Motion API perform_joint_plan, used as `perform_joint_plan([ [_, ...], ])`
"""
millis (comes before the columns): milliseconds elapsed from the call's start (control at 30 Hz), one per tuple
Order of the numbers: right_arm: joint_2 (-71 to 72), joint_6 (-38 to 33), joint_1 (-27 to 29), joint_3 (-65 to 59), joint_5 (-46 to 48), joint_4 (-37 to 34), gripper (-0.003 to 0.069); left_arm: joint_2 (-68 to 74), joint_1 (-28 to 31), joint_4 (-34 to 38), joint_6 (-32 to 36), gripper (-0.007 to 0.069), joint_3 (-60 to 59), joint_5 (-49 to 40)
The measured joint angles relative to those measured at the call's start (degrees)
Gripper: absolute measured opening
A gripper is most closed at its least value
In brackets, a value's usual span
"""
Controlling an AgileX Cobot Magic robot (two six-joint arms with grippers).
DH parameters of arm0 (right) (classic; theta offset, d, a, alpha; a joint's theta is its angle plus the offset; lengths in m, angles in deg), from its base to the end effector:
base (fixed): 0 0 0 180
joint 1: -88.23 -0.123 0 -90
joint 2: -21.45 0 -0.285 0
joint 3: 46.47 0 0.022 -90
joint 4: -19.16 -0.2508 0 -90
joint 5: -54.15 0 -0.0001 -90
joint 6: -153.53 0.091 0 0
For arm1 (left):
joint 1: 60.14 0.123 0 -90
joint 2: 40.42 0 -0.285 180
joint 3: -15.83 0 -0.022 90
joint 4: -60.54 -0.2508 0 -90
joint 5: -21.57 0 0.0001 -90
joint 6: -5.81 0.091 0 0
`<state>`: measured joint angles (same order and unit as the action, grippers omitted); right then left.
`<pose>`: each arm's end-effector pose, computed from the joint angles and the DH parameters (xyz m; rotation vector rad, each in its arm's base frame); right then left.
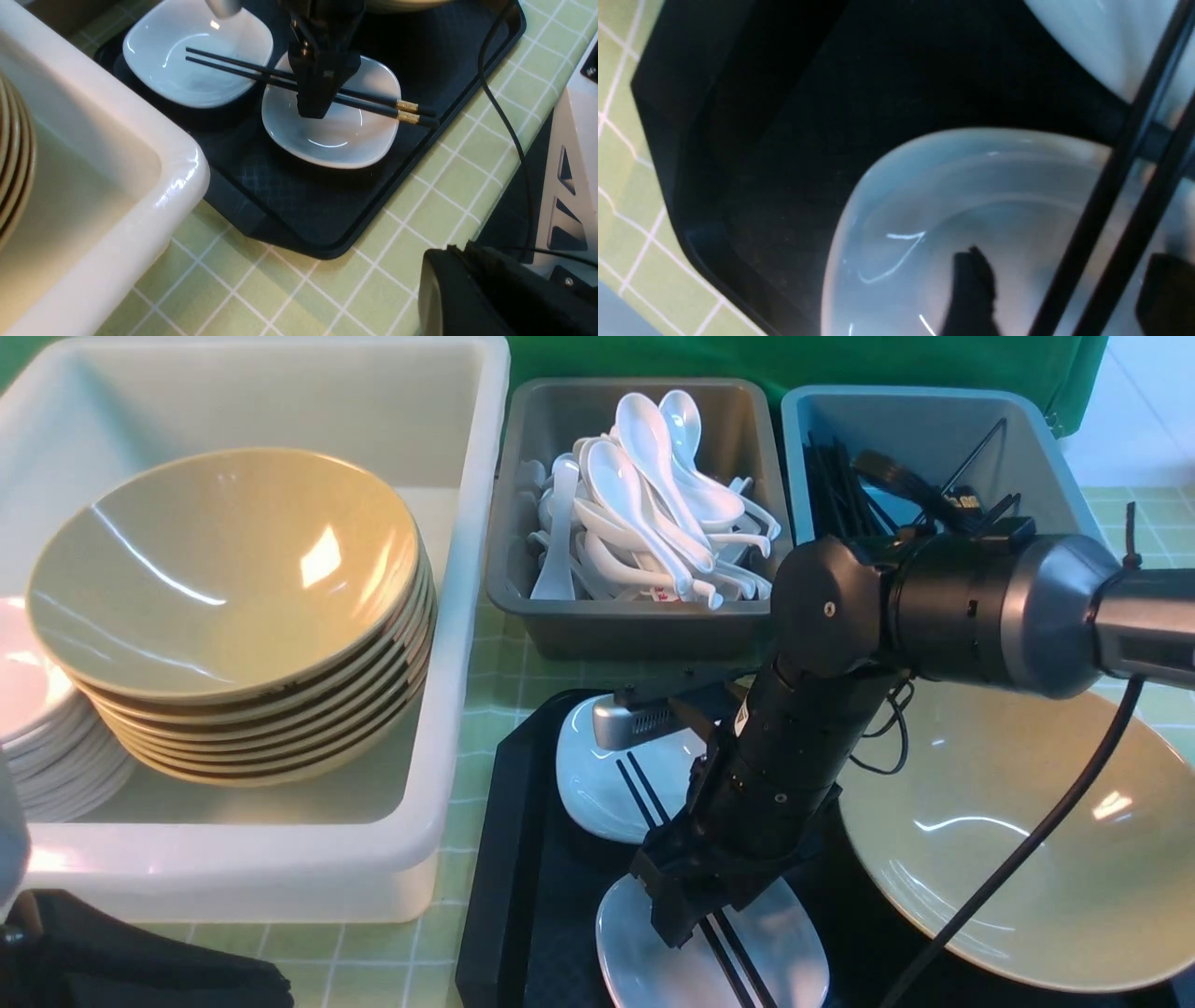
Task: On green table put chopsticks spoon bowls plates into blue grey white boxes.
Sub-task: 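Move the grippers toward the tableware on the black tray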
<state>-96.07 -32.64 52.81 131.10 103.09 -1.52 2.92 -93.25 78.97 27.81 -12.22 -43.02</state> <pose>0.2953 0.2398 0.1841 -0.7594 2.8911 0.5022 0.0572 -0.0683 0.3580 1.0734 2.1102 -0.5042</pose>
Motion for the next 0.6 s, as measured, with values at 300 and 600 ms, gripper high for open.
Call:
perform_joint_plan([
  [300, -0.53, 0.00, -0.24, 0.00, 0.64, -0.06, 0.0061, 0.00, 0.00, 0.00, -0.05, -0.0001, 0.00, 0.18],
  [600, 0.95, -1.40, -0.24, 4.03, 6.16, 0.20, 0.0058, 0.00, 0.00, 1.92, -0.05, -0.0001, 0.00, 1.06],
])
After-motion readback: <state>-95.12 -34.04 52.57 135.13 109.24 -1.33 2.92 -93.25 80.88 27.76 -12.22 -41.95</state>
